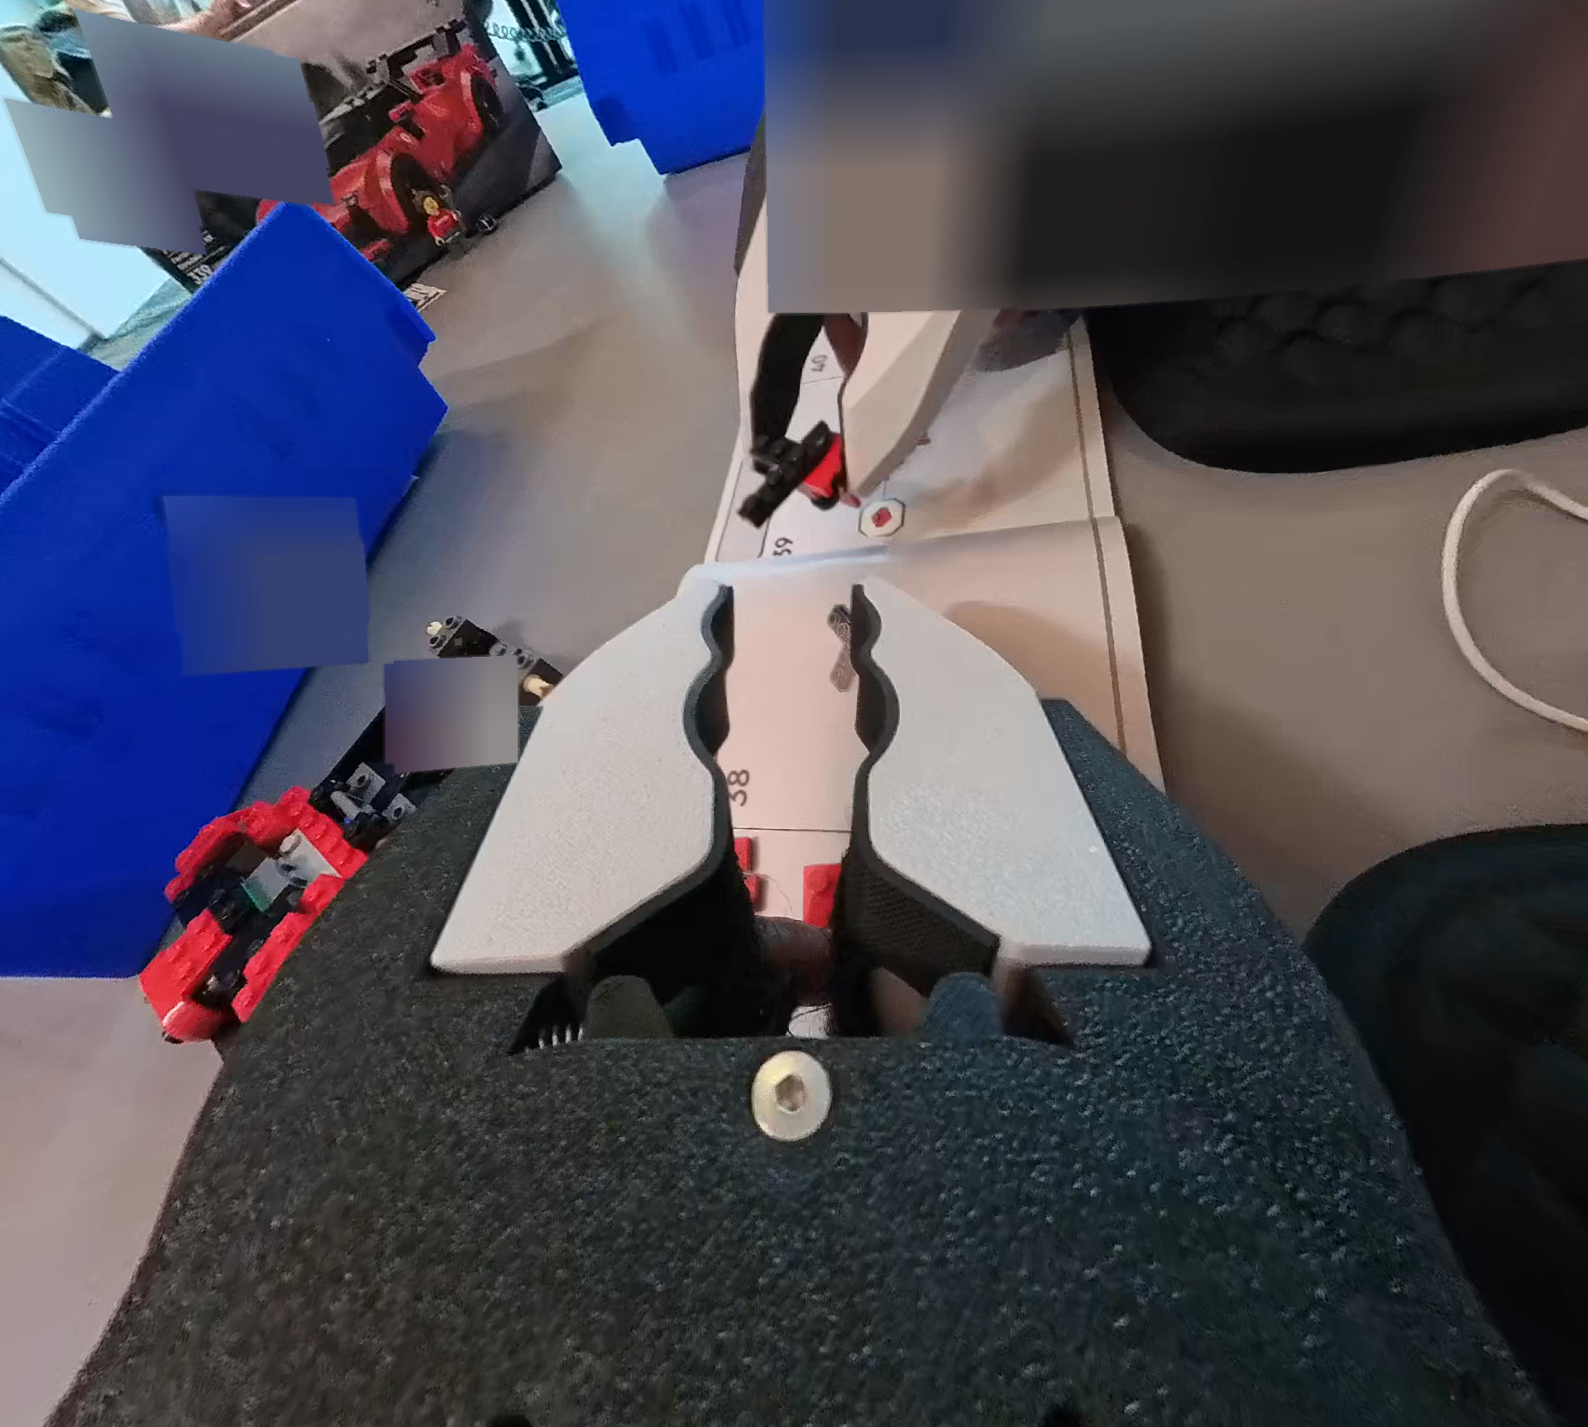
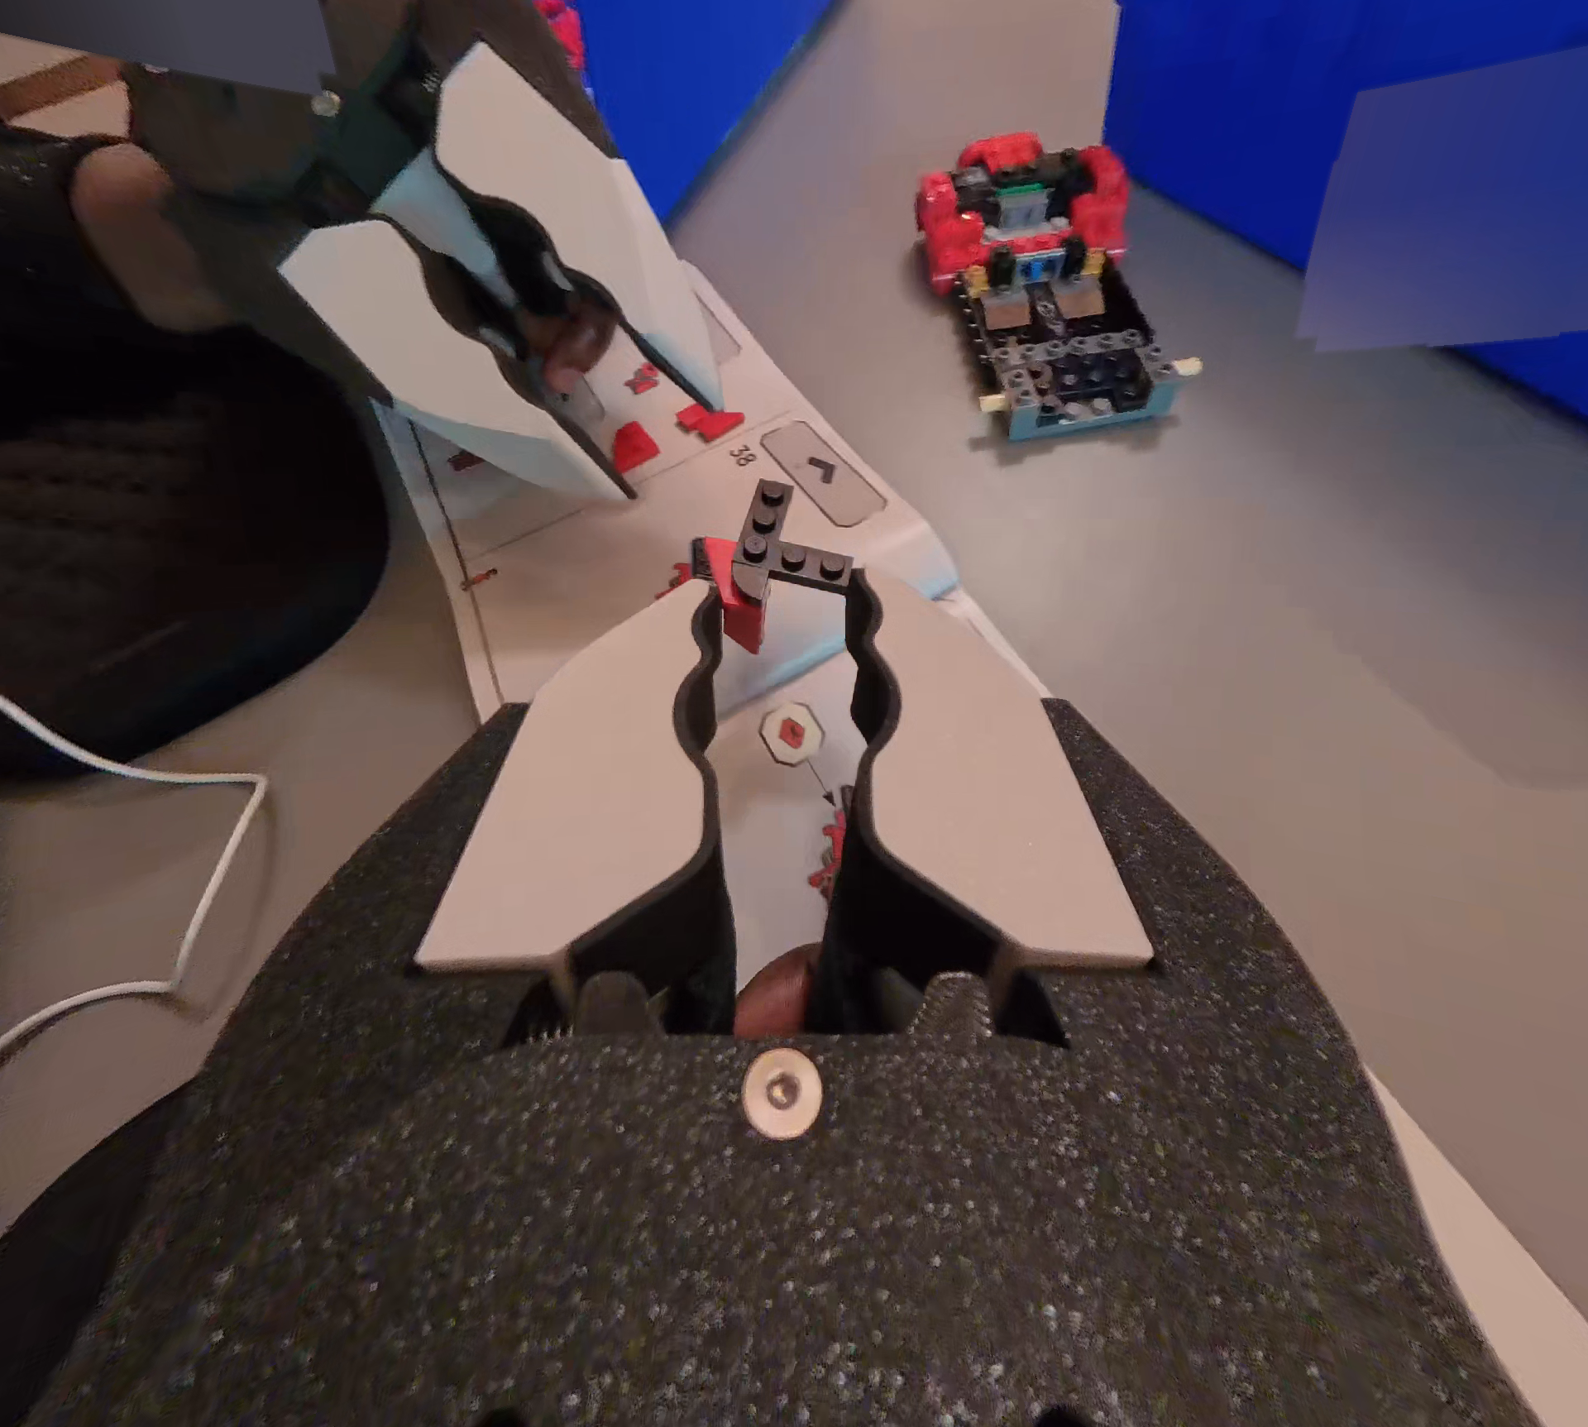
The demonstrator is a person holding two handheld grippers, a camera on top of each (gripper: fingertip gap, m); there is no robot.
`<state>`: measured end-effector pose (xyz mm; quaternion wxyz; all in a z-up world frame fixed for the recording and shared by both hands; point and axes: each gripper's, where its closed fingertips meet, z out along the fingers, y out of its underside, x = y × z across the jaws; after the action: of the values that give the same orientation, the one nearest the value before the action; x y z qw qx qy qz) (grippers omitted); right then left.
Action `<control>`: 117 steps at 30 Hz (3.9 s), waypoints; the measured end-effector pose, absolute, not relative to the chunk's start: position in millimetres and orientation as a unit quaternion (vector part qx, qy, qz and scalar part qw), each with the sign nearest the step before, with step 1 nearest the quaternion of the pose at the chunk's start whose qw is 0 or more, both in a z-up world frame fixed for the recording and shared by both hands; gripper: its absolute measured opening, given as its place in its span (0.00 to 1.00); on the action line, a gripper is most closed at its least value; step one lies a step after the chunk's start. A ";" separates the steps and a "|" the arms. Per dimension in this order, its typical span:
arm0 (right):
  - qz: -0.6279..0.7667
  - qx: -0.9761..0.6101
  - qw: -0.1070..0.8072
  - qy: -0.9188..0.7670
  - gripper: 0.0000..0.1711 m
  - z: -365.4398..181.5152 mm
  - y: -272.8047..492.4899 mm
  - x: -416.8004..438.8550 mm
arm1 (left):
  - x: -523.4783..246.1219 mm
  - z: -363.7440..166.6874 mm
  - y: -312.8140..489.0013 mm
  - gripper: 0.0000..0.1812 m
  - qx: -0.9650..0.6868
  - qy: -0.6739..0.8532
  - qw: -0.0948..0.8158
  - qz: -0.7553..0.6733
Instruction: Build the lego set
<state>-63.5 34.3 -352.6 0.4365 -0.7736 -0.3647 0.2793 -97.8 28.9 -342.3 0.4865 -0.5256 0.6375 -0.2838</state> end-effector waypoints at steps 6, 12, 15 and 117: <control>0.269 -0.774 0.419 -0.392 0.16 -362.2 29.6 -69.5 | -99.0 -347.7 27.3 0.14 -0.529 0.649 0.470 -0.280; 0.251 -0.781 0.403 -0.406 0.16 -369.4 28.7 -71.4 | -98.0 -352.4 25.1 0.14 -0.525 0.662 0.463 -0.268; 0.250 -0.780 0.403 -0.409 0.16 -369.5 27.9 -71.9 | -97.7 -354.4 24.6 0.14 -0.524 0.667 0.461 -0.261; 0.214 -0.812 0.389 -0.379 0.16 -382.4 22.7 8.3 | -59.5 -379.8 12.4 0.08 -0.589 0.674 0.391 -0.216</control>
<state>8.3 22.7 -382.4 0.3893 -0.8118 -0.3791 0.2140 -59.5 12.4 -379.8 0.3909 -0.5887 0.6737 -0.2162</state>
